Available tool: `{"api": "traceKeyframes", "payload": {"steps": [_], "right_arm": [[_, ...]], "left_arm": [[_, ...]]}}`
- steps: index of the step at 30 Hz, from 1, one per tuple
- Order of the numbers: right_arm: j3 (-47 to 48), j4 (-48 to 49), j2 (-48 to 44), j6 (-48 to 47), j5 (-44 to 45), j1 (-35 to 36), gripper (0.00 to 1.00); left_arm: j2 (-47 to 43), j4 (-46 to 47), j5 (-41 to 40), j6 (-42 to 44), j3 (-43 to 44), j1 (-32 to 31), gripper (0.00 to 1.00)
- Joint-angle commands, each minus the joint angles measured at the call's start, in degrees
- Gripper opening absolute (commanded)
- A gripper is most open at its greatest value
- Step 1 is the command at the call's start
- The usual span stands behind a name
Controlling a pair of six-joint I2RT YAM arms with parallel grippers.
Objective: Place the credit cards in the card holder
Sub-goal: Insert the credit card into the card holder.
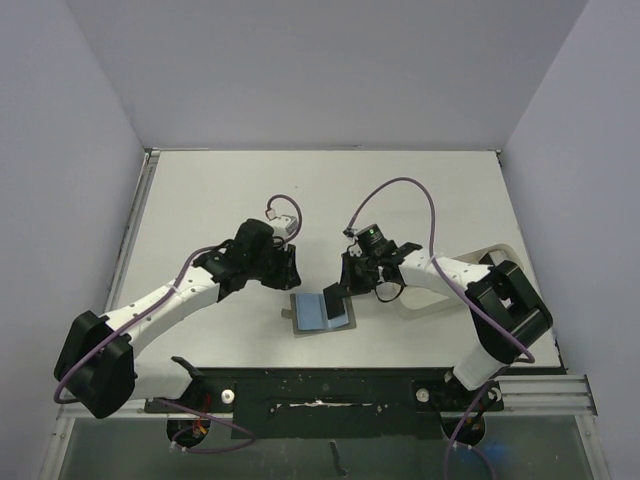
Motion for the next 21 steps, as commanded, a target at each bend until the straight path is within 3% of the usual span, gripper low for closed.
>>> {"api": "traceKeyframes", "payload": {"steps": [1,4,7,21], "right_arm": [[-1.18,2.0,-0.93,0.22,-0.34,0.07,0.0],[-1.22,2.25,-1.49,0.89,-0.77,-0.06,0.0],[-1.02,1.94,-2.89,1.06,-1.31,-0.11,0.0],[-3.83,8.16,-4.54,3.79,-7.83,0.02,0.0]], "left_arm": [[-1.11,15.59,7.64,-17.32,-3.78,0.02,0.23],[-0.1,19.79,6.52,-20.53,-8.26,0.05,0.19],[1.76,17.34,3.48,-19.35,-9.33,0.14,0.14],[4.26,17.31,0.95,-18.32,-14.53,0.1,0.1]]}}
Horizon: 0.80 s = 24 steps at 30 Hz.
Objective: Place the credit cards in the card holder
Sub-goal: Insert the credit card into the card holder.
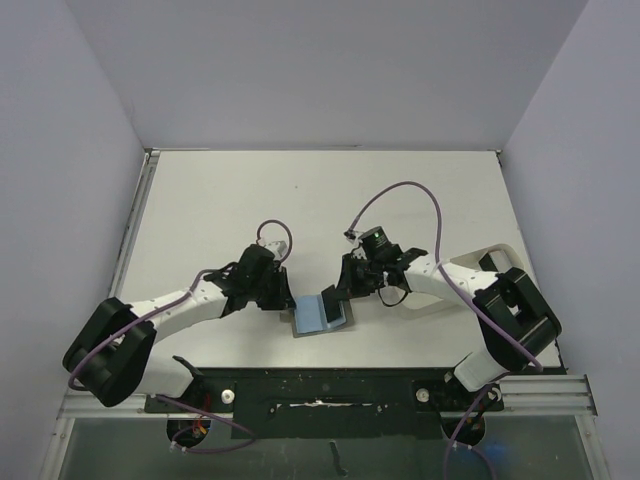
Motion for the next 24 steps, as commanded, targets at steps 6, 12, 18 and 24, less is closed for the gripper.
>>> {"api": "traceKeyframes", "payload": {"steps": [6,12,18,24], "right_arm": [[-1.76,6.04,-0.34,1.31,-4.74,-0.19,0.0],[-2.67,8.78,-0.09,2.85,-6.6,-0.08,0.0],[-2.88,9.22,0.92,3.27,-6.62,0.18,0.0],[-3.26,8.79,2.66,3.11,-5.75,0.03,0.0]], "left_arm": [[1.41,3.78,-1.38,0.36,-2.01,0.03,0.09],[1.36,3.85,-2.04,0.85,-2.29,0.04,0.08],[1.93,4.2,-1.31,1.2,-2.63,-0.03,0.09],[1.68,4.55,-1.05,0.96,-3.0,-0.06,0.09]]}}
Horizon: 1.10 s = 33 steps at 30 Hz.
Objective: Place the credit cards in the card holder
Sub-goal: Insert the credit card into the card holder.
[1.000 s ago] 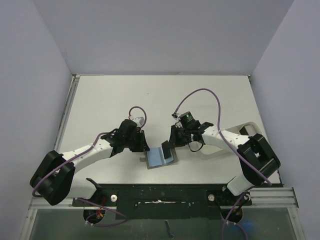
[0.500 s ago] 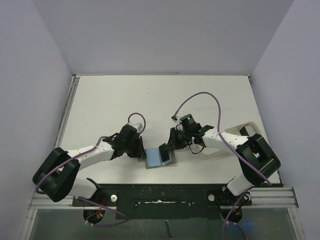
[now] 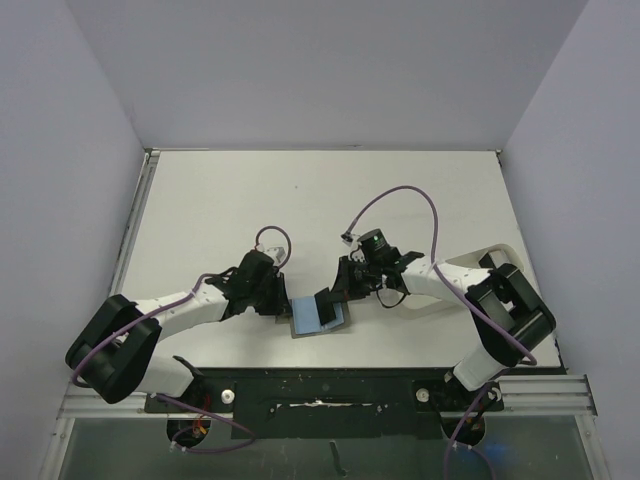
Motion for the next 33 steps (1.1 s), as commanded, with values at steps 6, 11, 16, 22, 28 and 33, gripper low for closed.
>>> {"api": "traceKeyframes", "payload": {"steps": [6,11,16,22,28,33], "right_arm": [[-1.26,2.22,2.75,0.49,0.12,0.07,0.0],[-1.11,0.71,2.82,0.28,1.24,0.03,0.0],[-0.46,-2.3,2.34,-0.42,2.96,0.03,0.0],[-0.3,-4.49,1.39,-1.19,3.92,0.07,0.0],[-0.05,-5.97,0.76,-1.37,4.77,0.03,0.0],[0.55,-6.85,-0.65,-1.34,5.54,0.18,0.0]], "left_arm": [[-0.49,2.81,0.2,0.61,-0.47,-0.03,0.09],[-0.58,2.81,0.06,0.53,-0.93,0.01,0.09],[-0.83,2.05,-0.3,0.78,-1.19,-0.01,0.09],[-1.11,1.92,-0.2,0.8,-1.89,0.01,0.09],[-1.11,1.48,-0.29,0.86,-1.99,-0.02,0.09],[-1.11,0.7,-0.85,1.05,-1.9,-0.05,0.08]]}}
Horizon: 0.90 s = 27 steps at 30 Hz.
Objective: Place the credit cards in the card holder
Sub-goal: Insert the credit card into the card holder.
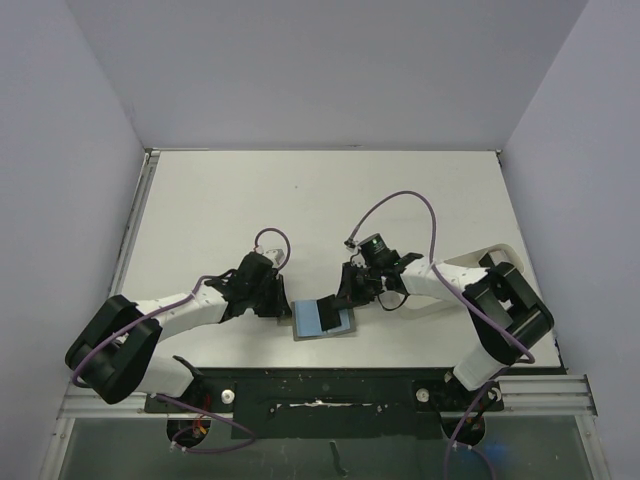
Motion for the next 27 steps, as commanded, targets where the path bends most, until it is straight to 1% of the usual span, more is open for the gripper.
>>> {"api": "traceKeyframes", "payload": {"steps": [1,7,12,14,18,20,27], "right_arm": [[1.37,-3.31,-2.9,-1.73,3.53,0.16,0.0],[1.13,-2.54,-1.9,-1.41,2.72,0.4,0.0],[1.19,-1.88,-1.87,-1.12,2.83,0.86,0.0],[1.22,-1.84,-1.86,-1.04,2.92,0.86,0.0],[1.13,-1.62,-1.57,-0.91,2.88,0.86,0.0],[1.19,-1.57,-1.37,-0.77,2.9,0.91,0.0],[1.56,-1.96,-1.69,-0.85,3.09,0.95,0.0]], "left_arm": [[-0.98,-0.34,-0.97,1.05,-0.45,-0.04,0.09],[-1.49,-1.2,-0.92,0.85,0.46,-0.04,0.09],[-5.08,-2.57,0.35,-0.62,2.97,-0.35,0.1],[-6.72,-1.67,1.64,-1.6,3.51,-0.47,0.12],[-8.75,3.11,3.93,-3.79,2.35,-0.64,0.14],[-8.26,5.62,4.72,-4.44,1.29,-0.62,0.14],[-3.38,8.75,5.76,-4.23,-1.05,-0.9,0.14]]}}
